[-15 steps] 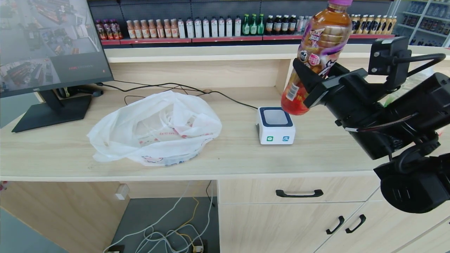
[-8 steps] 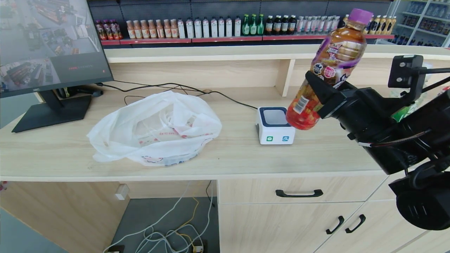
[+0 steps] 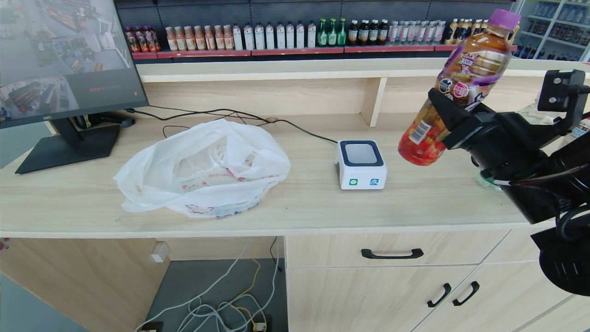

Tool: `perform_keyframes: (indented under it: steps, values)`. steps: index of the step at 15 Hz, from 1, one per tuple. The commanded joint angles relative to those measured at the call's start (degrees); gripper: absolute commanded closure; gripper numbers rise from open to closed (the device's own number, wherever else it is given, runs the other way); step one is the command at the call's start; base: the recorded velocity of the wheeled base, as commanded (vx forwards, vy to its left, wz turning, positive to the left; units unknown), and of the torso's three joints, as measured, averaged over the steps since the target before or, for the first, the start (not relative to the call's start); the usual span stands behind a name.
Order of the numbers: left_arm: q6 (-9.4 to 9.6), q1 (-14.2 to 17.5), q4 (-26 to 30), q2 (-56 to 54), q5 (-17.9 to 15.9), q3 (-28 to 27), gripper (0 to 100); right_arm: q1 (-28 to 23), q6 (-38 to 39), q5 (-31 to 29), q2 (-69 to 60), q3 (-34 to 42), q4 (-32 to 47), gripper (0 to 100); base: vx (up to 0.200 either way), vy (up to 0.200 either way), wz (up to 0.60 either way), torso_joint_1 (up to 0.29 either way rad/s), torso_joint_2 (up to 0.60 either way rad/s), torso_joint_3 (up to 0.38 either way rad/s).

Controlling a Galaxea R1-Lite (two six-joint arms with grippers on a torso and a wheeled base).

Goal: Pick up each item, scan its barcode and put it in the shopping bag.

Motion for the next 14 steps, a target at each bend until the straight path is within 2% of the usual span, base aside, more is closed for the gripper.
perform_keyframes:
  steps: [1,5,14]
  values:
    - [-0.06,0.0,0.0,-0.02,0.0,0.0,0,-0.35,0.03,0.15,0.23,-0.65,-0.08,100,0.0,0.2,0.0,0.007,0.0,0.002]
    - [0.02,0.0,0.0,-0.02,0.0,0.0,0,-0.53,0.56,0.15,2.6,-3.81,-0.08,100,0.0,0.2,0.0,-0.001,0.0,0.002]
    - [0.02,0.0,0.0,-0.02,0.0,0.0,0,-0.7,0.38,0.06,2.86,-4.07,-0.08,100,0.0,0.2,0.0,0.005,0.0,0.004]
